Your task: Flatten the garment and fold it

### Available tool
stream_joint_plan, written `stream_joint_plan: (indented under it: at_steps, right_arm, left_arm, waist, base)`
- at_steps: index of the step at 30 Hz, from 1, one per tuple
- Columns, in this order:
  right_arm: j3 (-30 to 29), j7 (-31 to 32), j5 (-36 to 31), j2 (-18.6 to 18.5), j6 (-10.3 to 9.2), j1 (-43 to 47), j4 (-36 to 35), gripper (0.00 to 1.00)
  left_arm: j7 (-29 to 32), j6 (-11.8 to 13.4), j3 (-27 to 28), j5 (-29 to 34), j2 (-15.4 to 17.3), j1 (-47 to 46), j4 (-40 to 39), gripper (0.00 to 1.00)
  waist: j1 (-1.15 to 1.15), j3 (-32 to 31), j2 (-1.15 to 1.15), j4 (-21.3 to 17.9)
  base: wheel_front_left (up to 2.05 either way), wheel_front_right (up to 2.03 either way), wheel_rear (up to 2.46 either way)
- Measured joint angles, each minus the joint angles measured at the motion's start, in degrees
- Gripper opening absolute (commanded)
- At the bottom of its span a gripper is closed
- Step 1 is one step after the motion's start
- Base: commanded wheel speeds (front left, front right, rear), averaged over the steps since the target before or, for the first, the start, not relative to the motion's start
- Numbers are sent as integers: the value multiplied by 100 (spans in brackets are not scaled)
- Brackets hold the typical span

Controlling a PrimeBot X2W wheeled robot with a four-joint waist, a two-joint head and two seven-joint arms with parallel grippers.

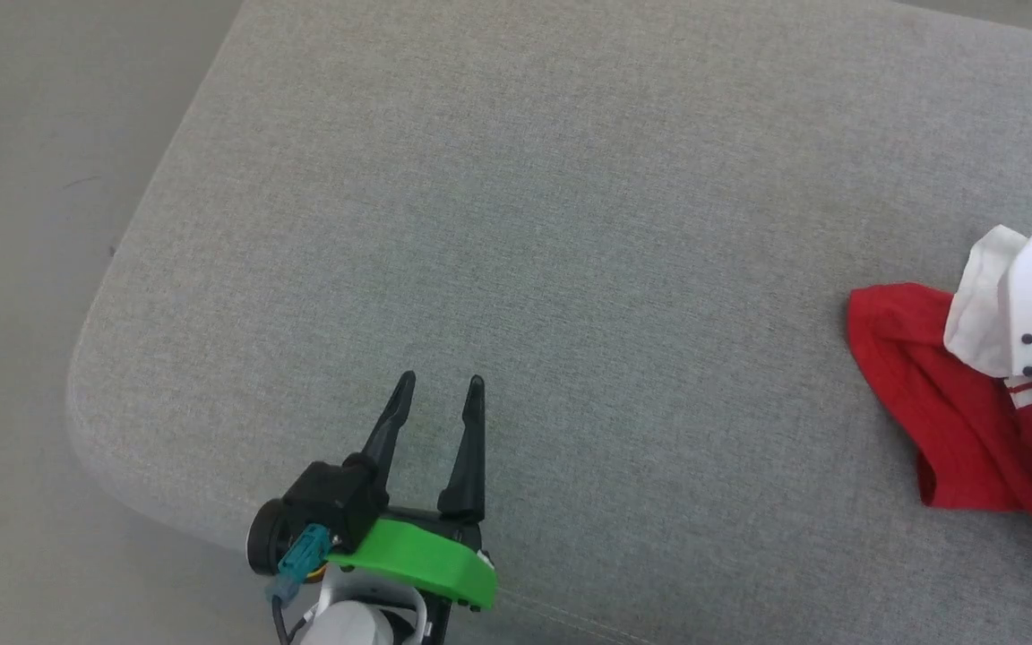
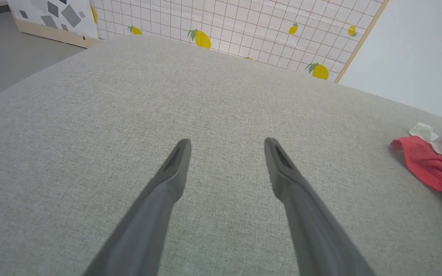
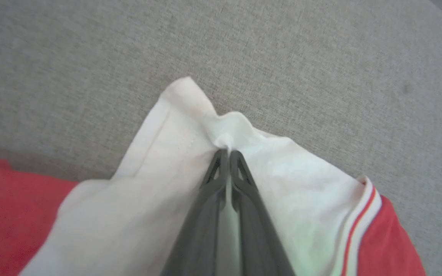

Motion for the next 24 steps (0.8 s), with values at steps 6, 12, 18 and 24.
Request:
stream_joint_plan:
  at_steps: [6, 12, 18, 24]
  right_arm:
    - [45, -579, -20, -34, 0, 3, -3, 0]
    - [214, -1368, 246, 255, 0, -168, -186, 0]
    - [320, -1835, 744, 365, 0, -387, -732, 0]
    - [-311, -1809, 1143, 62, 0, 169, -1922, 0]
  left_arm:
    - [0, 0, -8, -5, 0, -47, 47, 100]
    - [0, -1, 79, 5, -1, -4, 146, 100]
    - [0, -27, 367, 59, 0, 338, 174, 100]
    - [0, -60, 606, 222, 3, 593, 93, 100]
  waist:
    - [0, -126, 0, -52]
    - [0, -413, 0, -168]
    - [0, -826, 0, -370]
    - [0, -1126, 0, -749]
  base:
    - [0, 0, 0]
    - [0, 0, 0]
    - [0, 0, 0]
    - [0, 0, 0]
